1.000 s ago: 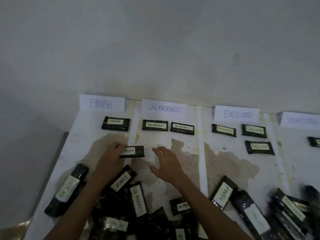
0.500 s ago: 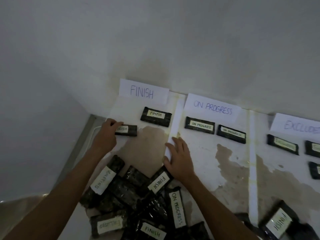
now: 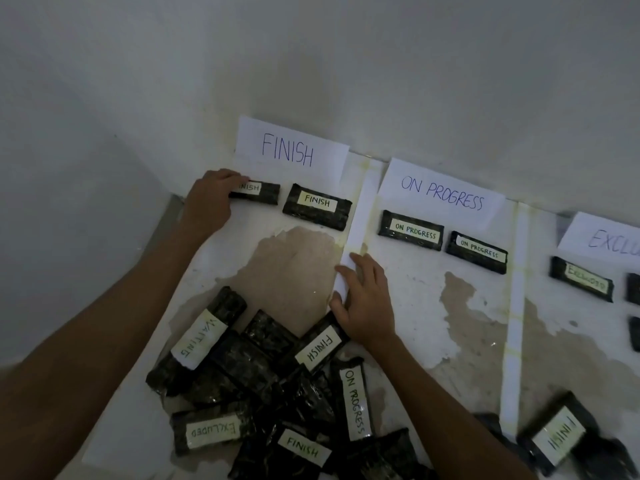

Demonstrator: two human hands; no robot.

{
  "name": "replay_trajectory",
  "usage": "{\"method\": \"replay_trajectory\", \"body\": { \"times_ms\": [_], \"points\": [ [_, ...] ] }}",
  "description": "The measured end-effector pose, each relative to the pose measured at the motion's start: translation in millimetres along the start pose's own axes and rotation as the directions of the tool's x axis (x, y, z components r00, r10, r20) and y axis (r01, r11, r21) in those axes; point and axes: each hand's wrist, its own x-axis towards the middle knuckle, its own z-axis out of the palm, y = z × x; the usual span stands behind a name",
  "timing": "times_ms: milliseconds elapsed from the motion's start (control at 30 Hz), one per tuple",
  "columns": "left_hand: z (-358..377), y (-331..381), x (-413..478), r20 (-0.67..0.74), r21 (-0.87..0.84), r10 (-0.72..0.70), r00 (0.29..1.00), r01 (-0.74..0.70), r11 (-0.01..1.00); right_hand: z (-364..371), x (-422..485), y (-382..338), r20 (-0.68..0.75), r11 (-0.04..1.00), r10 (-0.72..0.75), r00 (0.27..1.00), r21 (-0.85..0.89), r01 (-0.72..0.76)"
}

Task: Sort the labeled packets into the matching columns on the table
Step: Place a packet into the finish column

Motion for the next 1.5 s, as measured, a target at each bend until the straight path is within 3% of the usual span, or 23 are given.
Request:
{"method": "replay_trajectory", "body": {
  "times_ms": [233,333,400,467,533,600,800,900,967,1033,1100,1200,1367,1433,1500],
  "points": [
    [1,1,-3,0.069,-0.047,-0.024,0.997,0.027,0.999,0,-3,2,-0.006,1.000,-0.018,1.000,-0.013,0.018],
    [-8,22,-27,0.033,-0.126,-0.041,0.999,0.045,0.991,-10,-1,-1,0.006,0.998,-0.043,0.999,0.056,0.042],
    [-12,41,-54,0.007,-0.161,-0.059,0.998,0.059,0.985,-24,-4,-7,0.100,0.975,-0.145,0.984,0.184,0.125],
    [-14,58,-86,0.030,-0.231,-0.099,0.995,0.104,0.967,-35,-12,-16,0.260,0.938,-0.310,0.914,0.240,0.250],
    [-14,70,-121,0.082,-0.304,-0.149,0.985,0.167,0.938,-41,-19,-27,0.426,0.912,-0.409,0.807,0.174,0.371],
    [-15,77,-150,0.098,-0.327,-0.188,0.977,0.211,0.921,-42,-21,-38,0.558,0.891,-0.403,0.726,0.058,0.450],
    [-21,105,-197,0.104,-0.383,-0.220,0.970,0.243,0.891,-56,-17,-66,0.635,0.854,-0.301,0.711,-0.153,0.498],
    [-29,128,-203,0.091,-0.457,-0.255,0.963,0.268,0.848,-67,-14,-71,0.526,0.936,-0.216,0.822,-0.127,0.327],
    [-31,142,-201,0.115,-0.506,-0.296,0.948,0.312,0.804,-72,-12,-71,0.415,0.998,-0.052,0.908,0.007,0.054],
    [-26,154,-200,0.183,-0.522,-0.284,0.941,0.338,0.783,-76,-11,-75,0.360,0.941,0.151,0.921,0.234,-0.245],
    [-20,165,-196,0.258,-0.534,-0.251,0.933,0.354,0.768,-77,-13,-81,0.363,0.831,0.279,0.889,0.374,-0.413],
    [-13,176,-186,0.262,-0.546,-0.276,0.925,0.378,0.748,-71,-16,-91,0.403,0.701,0.374,0.835,0.468,-0.539],
    [-2,174,-168,0.252,-0.498,-0.282,0.926,0.374,0.783,-64,-12,-104,0.491,0.392,0.490,0.720,0.614,-0.686],
    [-3,169,-159,0.252,-0.472,-0.268,0.930,0.360,0.805,-66,-8,-104,0.503,0.405,0.466,0.728,0.610,-0.681],
    [-4,159,-147,0.238,-0.420,-0.225,0.945,0.309,0.853,-68,-6,-98,0.449,0.528,0.435,0.780,0.575,-0.625]
  ]
}}
